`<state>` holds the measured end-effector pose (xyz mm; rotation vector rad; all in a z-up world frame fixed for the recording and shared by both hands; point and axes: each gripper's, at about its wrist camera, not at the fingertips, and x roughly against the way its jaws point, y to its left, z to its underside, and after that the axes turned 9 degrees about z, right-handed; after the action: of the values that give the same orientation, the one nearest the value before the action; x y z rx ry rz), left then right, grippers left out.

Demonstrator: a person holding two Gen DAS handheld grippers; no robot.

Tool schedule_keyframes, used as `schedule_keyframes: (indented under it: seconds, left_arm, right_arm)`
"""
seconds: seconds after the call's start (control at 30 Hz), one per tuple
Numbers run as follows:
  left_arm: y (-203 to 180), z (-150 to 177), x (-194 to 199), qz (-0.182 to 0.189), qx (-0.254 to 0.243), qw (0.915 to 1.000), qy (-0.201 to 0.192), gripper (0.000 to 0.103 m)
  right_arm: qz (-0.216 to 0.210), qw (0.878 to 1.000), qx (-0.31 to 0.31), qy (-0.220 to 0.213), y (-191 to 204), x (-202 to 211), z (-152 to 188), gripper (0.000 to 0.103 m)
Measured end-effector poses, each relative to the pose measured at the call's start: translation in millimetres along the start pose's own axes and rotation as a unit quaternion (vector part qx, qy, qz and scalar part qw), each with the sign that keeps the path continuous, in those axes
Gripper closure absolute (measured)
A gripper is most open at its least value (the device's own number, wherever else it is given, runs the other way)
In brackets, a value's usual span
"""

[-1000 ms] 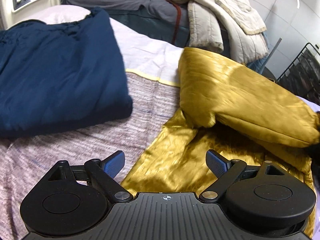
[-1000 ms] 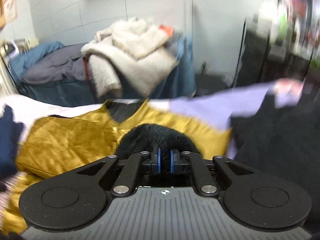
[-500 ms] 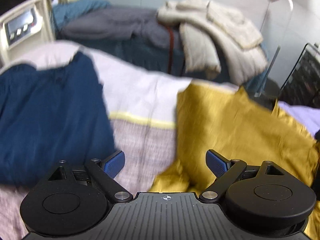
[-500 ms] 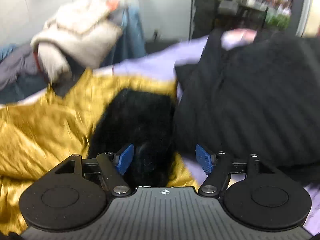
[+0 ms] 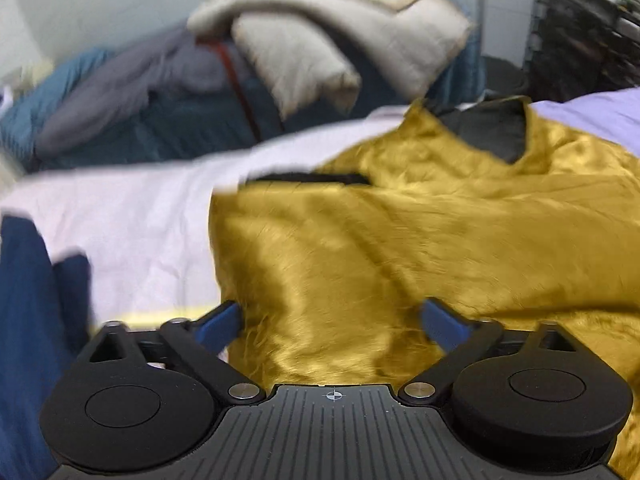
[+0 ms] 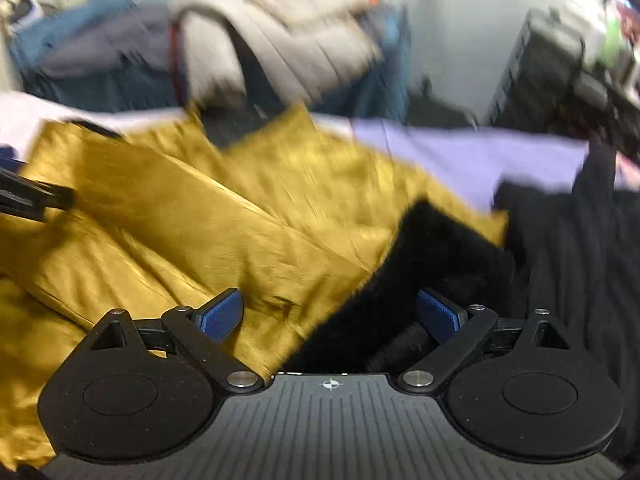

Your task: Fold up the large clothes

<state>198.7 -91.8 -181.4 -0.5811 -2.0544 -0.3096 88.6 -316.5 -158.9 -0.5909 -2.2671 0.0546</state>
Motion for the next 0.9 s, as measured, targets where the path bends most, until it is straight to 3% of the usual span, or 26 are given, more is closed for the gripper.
schedule_keyframes:
  seconds: [0.1,0.27,0.37,0.5,0.57,0.63,0.77,0.9]
  left_arm:
    - [16.6,2.9,-9.2,0.024,0.043,0.9986,0.017,0.000]
    - [5.6,4.1,-7.7,0.010,0.000,0.9999,0.009,0.000]
    - [8.4,4.3,0.0,0.016,0.000,0.9999,0.002,0.000]
    - [20.3,15.6,31.8,0.020,0.008,0.9986,-0.048,0.000]
    - [26.6,29.3,49.8,0.011,0.000,0.9974,-0.072,0.000]
    - [36.7,49.7,65.0,0.008,0.010,0.9975,-0.069,0.000]
    - [58.5,104.3,96.0,0.004,0.042,0.9974,-0.058,0.000]
    - [81.2,166.8,122.4,-0.007,0.066,0.9976,-0.018,0.000]
  right_arm:
    - [0.001,1.000,0.007,0.018,4.0,-13.8,3.8,0.006]
    - [0.017,0.999,0.042,0.025,17.7,-33.6,4.4,0.001]
    - [0.027,0.998,0.044,0.031,19.3,-32.8,5.2,0.001]
    - [0.038,0.998,0.037,0.016,16.8,-14.9,-0.4,0.001]
    - [0.027,0.999,0.011,-0.015,10.8,5.8,3.7,0.001]
    - [0.016,1.000,-0.011,-0.022,3.5,22.0,13.0,0.001]
    - [0.027,0.999,-0.028,-0.005,-8.7,45.3,45.4,0.001]
    - [0.032,0.998,-0.047,0.039,-26.0,66.1,87.5,0.001]
